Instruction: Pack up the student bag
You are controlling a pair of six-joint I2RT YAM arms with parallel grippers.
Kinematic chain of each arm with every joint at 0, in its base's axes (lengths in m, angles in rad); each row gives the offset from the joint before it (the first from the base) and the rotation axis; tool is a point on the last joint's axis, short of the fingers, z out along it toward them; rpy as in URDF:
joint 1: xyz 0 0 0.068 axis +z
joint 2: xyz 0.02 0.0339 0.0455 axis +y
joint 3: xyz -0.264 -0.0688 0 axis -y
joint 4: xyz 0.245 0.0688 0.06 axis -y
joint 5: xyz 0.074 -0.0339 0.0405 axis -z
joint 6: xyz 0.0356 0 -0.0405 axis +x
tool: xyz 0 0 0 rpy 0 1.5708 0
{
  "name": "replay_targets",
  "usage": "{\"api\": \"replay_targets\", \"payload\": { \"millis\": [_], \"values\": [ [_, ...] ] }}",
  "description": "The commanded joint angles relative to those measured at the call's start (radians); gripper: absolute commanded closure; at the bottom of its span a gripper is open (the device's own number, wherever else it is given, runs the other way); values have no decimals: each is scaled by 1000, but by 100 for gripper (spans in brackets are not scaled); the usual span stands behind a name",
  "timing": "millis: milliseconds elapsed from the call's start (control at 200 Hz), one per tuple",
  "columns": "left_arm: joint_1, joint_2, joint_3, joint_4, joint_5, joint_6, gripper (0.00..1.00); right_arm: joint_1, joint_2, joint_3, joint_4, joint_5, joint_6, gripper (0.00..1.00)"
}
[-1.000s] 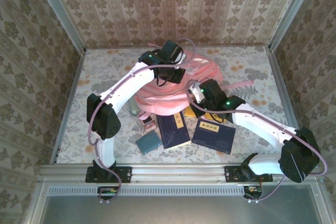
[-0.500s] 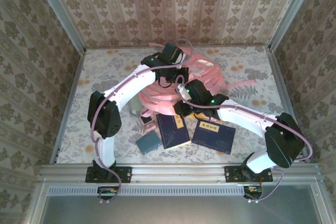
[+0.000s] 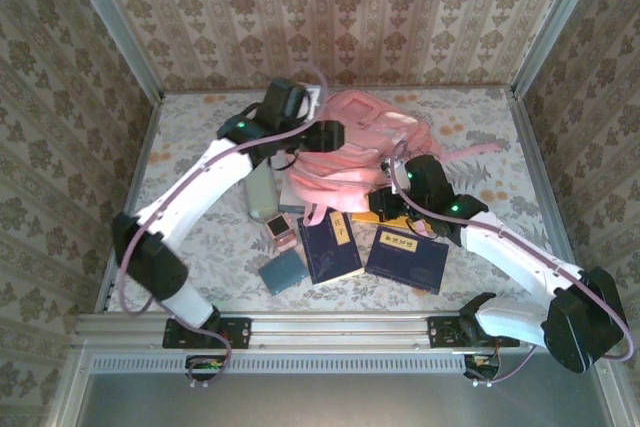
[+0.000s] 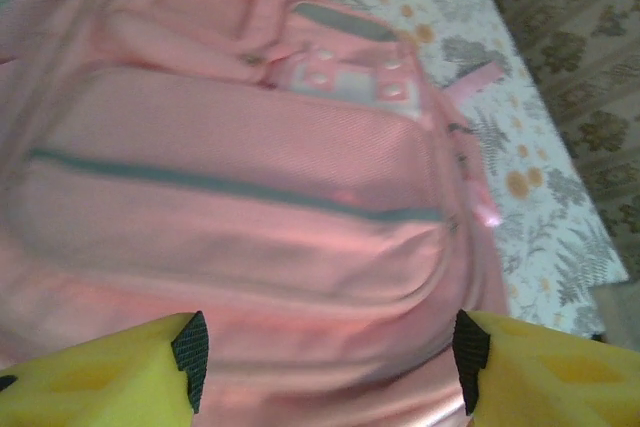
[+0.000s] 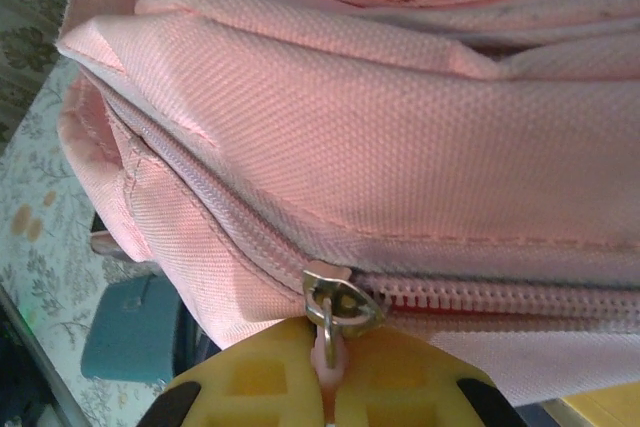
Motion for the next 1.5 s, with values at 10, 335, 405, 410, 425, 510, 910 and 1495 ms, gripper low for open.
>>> {"api": "replay_targets", "payload": {
  "millis": [10,335,405,410,425,510,910,1495],
  "values": [
    [67,-62,-181,-19,-21,-83,30,-5,-40,-25,-4,-38,-44,100],
    [178,-86,-397,104,96,-210,19,-59,-112,-108,21,-80,-44,100],
    [178,-60,-393,143,119,-231,20,-64,-122,-118,28,-91,-43,100],
    [178,-58,-393,149,122,-233,20,-64,-122,-119,28,-91,-43,100],
    [178,-54,-394,163,137,-236,20,-64,-123,-121,29,-92,-44,100],
    [174,-32,-399,235,175,-276,23,-65,-127,-125,28,-101,-45,100],
    [145,-10,-501,483,242,-434,91,-16,-93,-79,-23,-131,-68,100],
    [109,-108,-503,404,12,-502,100,182,20,109,-162,-62,-62,97]
  ]
}}
